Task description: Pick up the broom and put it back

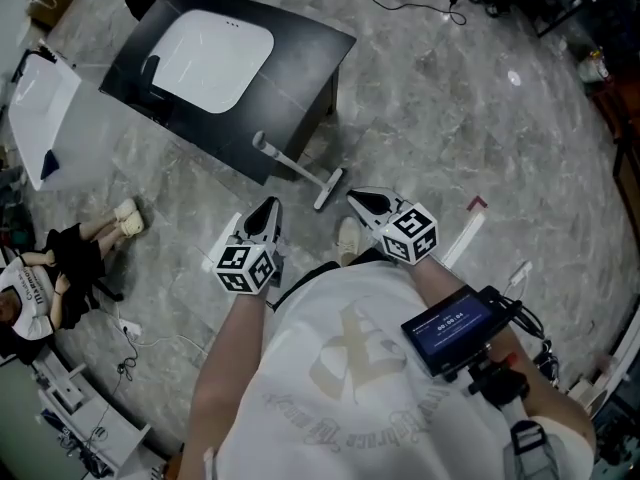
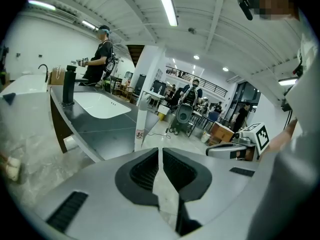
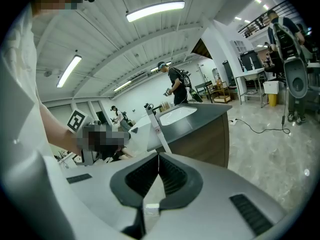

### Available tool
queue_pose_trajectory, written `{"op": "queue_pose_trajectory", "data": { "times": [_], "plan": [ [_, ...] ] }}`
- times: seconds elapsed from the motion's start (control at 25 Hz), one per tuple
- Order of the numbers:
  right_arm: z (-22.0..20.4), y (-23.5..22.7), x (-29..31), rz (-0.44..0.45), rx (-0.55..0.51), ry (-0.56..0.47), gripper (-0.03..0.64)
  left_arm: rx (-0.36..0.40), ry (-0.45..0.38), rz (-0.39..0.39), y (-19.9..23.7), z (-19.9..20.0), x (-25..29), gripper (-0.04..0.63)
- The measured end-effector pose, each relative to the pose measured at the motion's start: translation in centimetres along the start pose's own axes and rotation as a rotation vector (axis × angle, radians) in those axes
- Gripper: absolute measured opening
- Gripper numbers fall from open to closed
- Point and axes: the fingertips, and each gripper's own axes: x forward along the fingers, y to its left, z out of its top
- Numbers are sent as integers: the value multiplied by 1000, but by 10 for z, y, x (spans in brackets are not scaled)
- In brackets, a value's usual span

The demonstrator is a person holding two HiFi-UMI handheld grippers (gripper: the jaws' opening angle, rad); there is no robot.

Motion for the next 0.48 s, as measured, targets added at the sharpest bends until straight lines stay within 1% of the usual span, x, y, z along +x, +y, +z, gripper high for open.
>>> {"op": "queue_pose_trajectory", "data": {
  "times": [0.24, 0.4, 0.48],
  "plan": [
    [1, -9, 1, 4, 13, -1, 18, -35, 2, 16, 11, 11, 19, 56],
    [3, -16, -1, -1, 18, -3, 18, -45, 8, 38, 21, 18, 32, 86],
    [4, -21, -3, -8, 22, -4, 18, -38, 22, 59, 27, 19, 39, 121]
  ]
}}
